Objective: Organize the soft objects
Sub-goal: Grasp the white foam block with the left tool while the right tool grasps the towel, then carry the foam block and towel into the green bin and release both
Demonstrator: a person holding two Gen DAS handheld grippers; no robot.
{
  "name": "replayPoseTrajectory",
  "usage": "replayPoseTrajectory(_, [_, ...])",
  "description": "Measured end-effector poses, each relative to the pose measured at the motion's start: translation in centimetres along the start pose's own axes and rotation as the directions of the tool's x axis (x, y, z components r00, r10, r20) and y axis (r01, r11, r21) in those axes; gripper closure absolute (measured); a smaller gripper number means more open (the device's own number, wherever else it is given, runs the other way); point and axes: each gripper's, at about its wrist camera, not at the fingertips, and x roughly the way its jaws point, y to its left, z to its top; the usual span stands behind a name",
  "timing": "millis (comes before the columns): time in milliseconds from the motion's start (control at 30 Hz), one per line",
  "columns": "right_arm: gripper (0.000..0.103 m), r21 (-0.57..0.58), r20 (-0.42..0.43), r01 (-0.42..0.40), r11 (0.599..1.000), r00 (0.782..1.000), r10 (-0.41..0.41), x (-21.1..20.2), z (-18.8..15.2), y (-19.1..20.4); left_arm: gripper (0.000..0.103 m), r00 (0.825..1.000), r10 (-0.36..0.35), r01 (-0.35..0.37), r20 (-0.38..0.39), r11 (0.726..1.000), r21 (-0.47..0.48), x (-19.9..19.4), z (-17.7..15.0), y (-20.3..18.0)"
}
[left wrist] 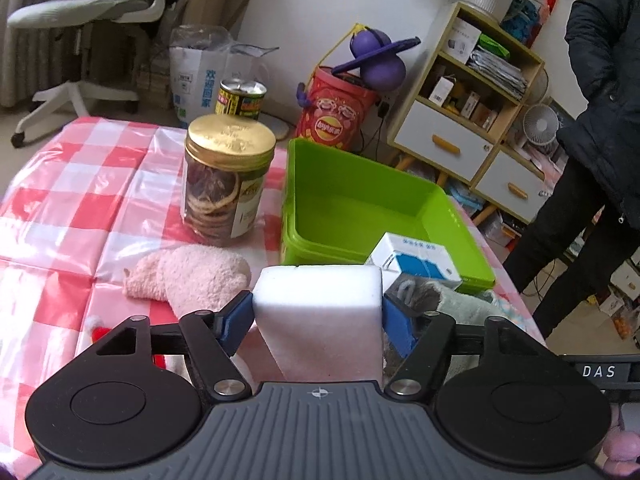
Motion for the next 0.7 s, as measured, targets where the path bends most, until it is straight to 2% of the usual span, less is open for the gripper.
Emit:
replayPoseTrajectory(200, [0.103, 0.025, 0.067, -0.015, 1.000, 0.998, 0.013, -1.6, 1.0, -0.3, 0.035, 1.000, 0.030, -0.030, -0.003, 0.999, -0.027, -0.8, 0.9, -0.9])
replayPoseTrajectory(300, [0.103, 0.044, 0.105, -0.026, 0.999, 0.994, 0.021, -2.5, 1.7, -0.4, 0.035, 0.997, 0.071, -0.071, 0.005, 0.997, -0.006, -1.5, 1.7, -1.7])
replayPoseTrajectory(433, [0.103, 0.056, 0.151, -0.051, 0.997, 0.988, 0.042, -3.5, 3.4, -0.7, 0.036, 0.996, 0.082, -0.082, 0.020, 0.997, 0.008, -2.2, 3.7, -2.4])
replayPoseTrajectory(700, [0.103, 0.119, 0.260, -0.110, 0.987, 0.963, 0.076, -3.3, 8.9, -2.3, 0.036, 0.994, 0.095, -0.102, 0.054, 0.984, 0.144, -0.5, 9.0, -5.2])
